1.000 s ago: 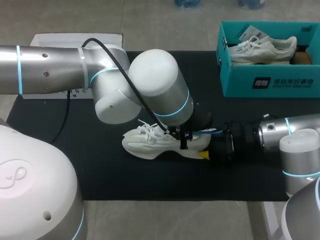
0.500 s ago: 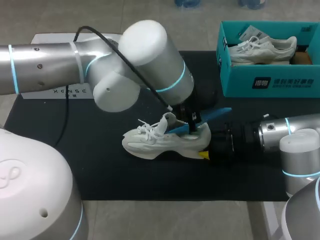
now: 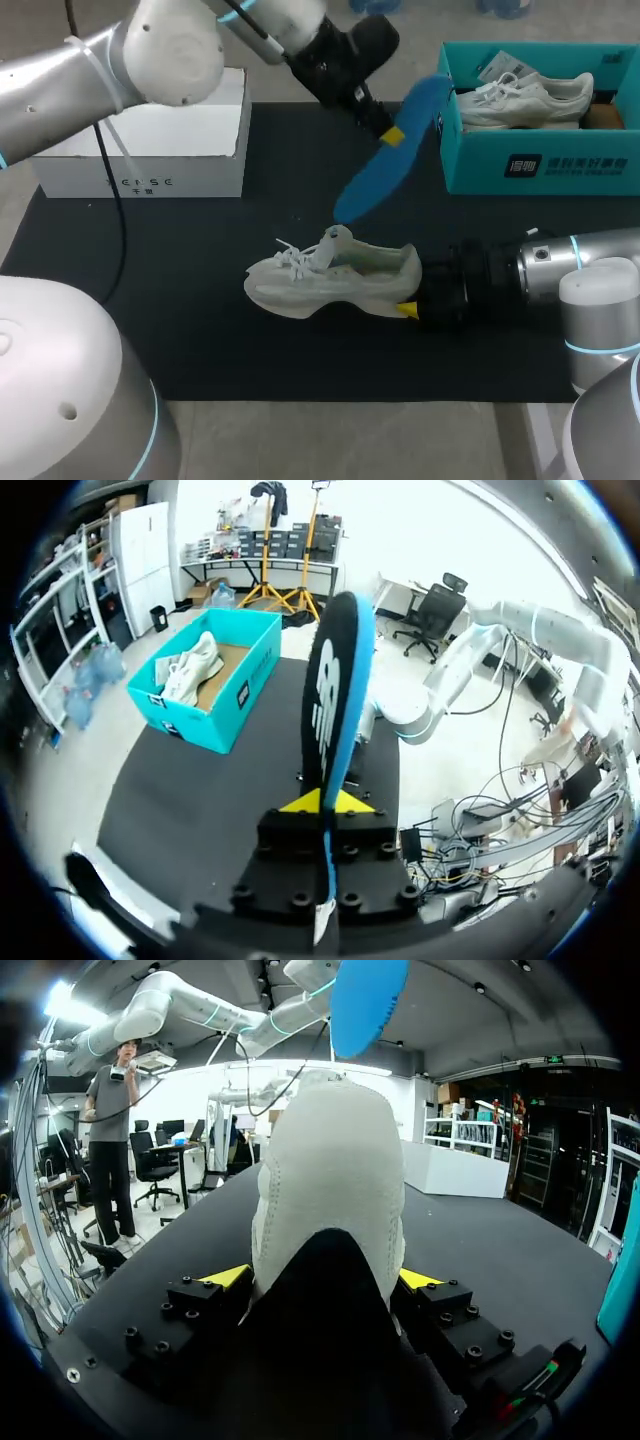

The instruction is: Take the shoe out of the shoebox, open the shoe tongue, remove and reinsert the insole, then place the shoe into the shoebox

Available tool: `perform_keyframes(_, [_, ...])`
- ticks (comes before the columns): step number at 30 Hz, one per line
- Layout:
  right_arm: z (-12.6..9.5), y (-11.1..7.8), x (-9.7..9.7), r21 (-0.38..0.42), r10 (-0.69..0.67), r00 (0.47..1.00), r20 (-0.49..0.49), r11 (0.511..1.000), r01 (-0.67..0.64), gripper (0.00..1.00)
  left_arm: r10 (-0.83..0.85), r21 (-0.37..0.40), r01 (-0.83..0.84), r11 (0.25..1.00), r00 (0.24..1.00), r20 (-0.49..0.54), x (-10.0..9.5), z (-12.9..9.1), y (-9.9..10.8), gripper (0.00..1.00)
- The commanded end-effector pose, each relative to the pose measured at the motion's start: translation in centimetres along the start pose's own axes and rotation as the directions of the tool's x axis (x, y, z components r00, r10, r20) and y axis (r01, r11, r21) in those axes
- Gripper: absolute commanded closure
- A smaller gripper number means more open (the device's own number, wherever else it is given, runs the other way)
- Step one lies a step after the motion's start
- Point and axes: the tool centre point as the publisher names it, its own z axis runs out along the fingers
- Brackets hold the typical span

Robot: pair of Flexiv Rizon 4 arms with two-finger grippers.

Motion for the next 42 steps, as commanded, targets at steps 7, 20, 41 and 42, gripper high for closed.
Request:
perform_keyframes(7, [0.5,-0.7,0.2,0.003,0.0,1.0,0.001,1.0,0.0,1.0,0.006,0.113,0.024,0.993,0.966,-0.26,-1.3,-7.5,-2.7,1.0])
perform_keyframes(20, [0.5,-0.7,0.2,0.003,0.0,1.0,0.001,1.0,0.0,1.0,0.006,0.113,0.024,0.993,0.966,-0.26,-1.3,-7.5,-2.7,1.0])
perform_keyframes(41, [0.5,-0.7,0.2,0.003,0.0,1.0,0.001,1.0,0.0,1.0,-0.084,0.141,0.203,0.969,0.809,-0.582,-5.7,-15.3,-3.9,1.0])
perform_keyframes(42, [0.5,-0.7,0.2,0.003,0.0,1.0,0.001,1.0,0.0,1.0,-0.089,0.16,0.219,0.963,0.811,-0.578,-5.9,-15.5,-3.8,1.0])
